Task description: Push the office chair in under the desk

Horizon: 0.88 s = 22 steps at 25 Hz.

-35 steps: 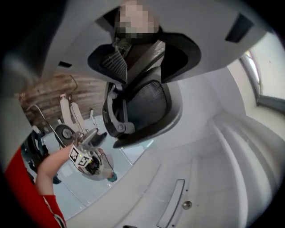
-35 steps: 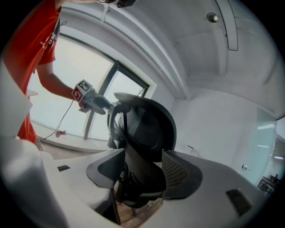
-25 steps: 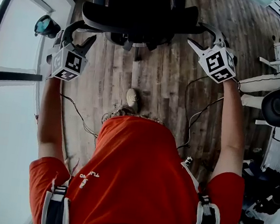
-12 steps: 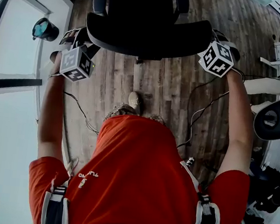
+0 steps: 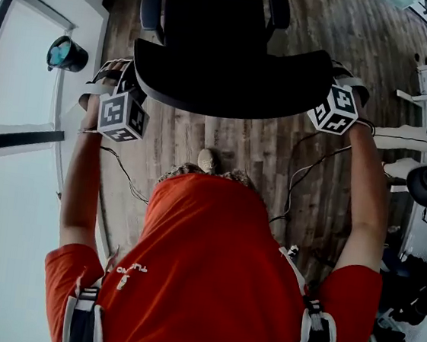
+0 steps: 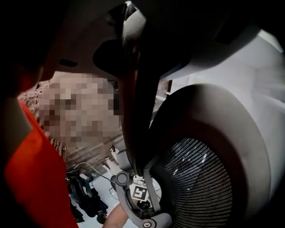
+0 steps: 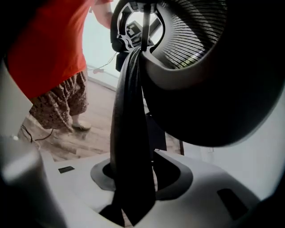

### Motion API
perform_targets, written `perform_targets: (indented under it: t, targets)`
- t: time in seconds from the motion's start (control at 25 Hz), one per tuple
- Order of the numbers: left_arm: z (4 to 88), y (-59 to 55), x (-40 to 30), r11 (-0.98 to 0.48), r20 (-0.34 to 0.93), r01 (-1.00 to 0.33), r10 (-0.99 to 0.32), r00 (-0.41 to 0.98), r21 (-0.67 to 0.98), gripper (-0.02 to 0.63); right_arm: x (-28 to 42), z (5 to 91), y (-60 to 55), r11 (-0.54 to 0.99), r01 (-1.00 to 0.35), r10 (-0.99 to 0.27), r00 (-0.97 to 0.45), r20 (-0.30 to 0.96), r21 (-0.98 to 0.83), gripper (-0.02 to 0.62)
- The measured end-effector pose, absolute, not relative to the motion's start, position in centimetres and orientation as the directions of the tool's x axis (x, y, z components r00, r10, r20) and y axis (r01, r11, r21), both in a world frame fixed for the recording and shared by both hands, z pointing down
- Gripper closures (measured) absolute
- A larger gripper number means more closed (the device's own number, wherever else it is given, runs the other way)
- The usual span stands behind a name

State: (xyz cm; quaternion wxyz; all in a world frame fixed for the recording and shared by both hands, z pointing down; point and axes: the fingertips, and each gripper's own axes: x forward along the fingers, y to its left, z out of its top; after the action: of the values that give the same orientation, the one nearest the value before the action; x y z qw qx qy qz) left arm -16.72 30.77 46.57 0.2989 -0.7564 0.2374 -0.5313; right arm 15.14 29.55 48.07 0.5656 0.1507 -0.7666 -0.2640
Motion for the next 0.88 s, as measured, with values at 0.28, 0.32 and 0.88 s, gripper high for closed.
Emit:
perform_targets:
  t: [0.28, 0.32, 0.88]
  targets:
    - [47.0, 29.7, -17.2, -0.705, 0.662, -0.009, -0.670, 0.336, -0.709, 0.492, 14.6, 48.1, 29.0, 0.819, 0.093, -0.512, -0.327, 0.794, 0.566, 0.439]
    - [46.9, 29.2, -17.2, -0.702, 0.658, -0.010, -0.673, 0.339, -0.713, 0.492, 14.6, 48.1, 28.5, 0.817, 0.086, -0.519, -0.324, 0.791, 0.571, 0.437]
    - [46.7, 19.8, -18.0, -0.719, 0.680, -0.009, -0.661, 0.318, -0.695, 0.491, 14.0, 47.9, 19.4, 0.819, 0.057, -0.529, -0.311, 0.790, 0.571, 0.437]
